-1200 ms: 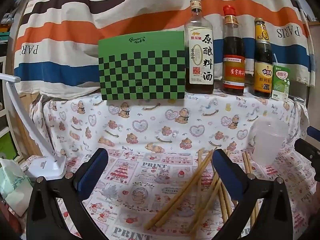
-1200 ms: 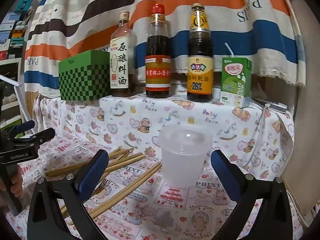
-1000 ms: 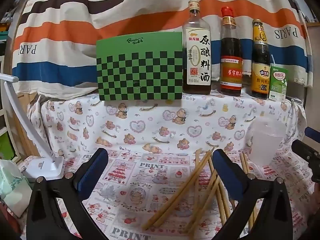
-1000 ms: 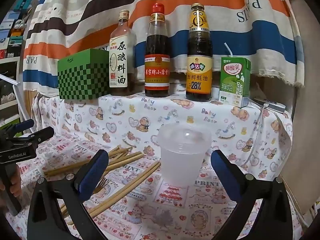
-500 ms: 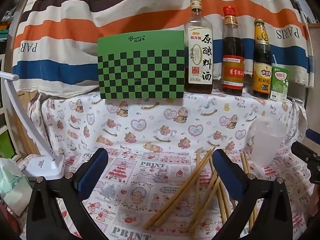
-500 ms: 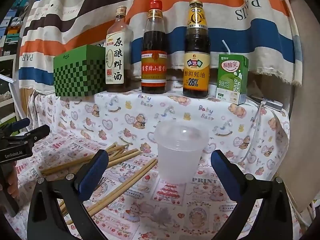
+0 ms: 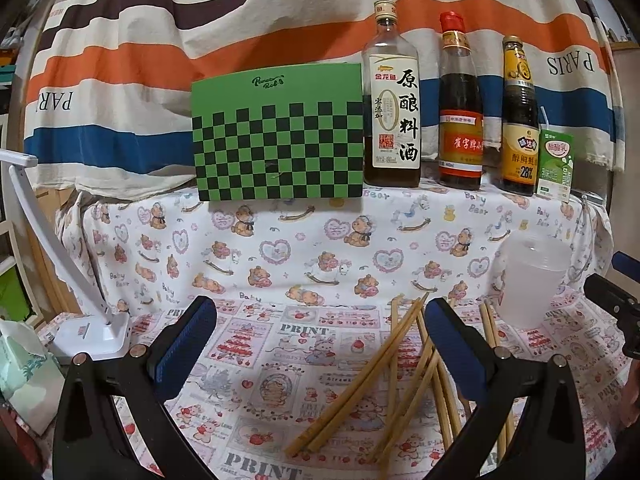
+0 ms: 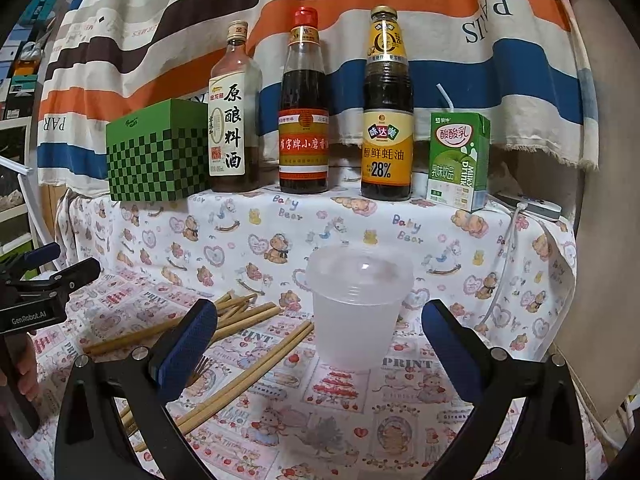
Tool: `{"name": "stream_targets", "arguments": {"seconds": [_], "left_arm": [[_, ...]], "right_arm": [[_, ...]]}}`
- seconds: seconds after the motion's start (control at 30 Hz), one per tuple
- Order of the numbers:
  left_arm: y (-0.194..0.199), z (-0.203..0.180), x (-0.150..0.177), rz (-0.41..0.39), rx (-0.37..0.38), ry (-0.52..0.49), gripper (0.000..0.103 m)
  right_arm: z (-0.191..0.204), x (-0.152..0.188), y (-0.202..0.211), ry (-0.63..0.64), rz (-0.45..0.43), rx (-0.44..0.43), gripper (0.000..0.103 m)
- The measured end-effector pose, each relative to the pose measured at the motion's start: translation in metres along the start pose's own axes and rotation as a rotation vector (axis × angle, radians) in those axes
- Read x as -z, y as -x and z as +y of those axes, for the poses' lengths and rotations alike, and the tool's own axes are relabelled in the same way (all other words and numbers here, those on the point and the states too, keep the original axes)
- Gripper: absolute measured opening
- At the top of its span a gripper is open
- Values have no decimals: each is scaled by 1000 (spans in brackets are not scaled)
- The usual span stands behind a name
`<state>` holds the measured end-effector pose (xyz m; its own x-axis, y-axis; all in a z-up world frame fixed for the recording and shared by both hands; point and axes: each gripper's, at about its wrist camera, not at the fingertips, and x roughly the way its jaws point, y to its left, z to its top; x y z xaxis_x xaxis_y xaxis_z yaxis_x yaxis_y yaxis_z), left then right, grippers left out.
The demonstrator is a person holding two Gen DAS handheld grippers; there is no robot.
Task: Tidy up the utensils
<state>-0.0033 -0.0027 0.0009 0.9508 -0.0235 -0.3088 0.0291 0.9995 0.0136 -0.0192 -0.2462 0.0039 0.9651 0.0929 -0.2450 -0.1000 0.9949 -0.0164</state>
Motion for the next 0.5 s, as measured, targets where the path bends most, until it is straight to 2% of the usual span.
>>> {"name": "stream_targets", "arguments": {"seconds": [0.5], "left_arm": [[0, 4, 1, 2, 2, 10, 103]], "right_arm": [[1, -1, -1, 6, 3, 1, 103]]}}
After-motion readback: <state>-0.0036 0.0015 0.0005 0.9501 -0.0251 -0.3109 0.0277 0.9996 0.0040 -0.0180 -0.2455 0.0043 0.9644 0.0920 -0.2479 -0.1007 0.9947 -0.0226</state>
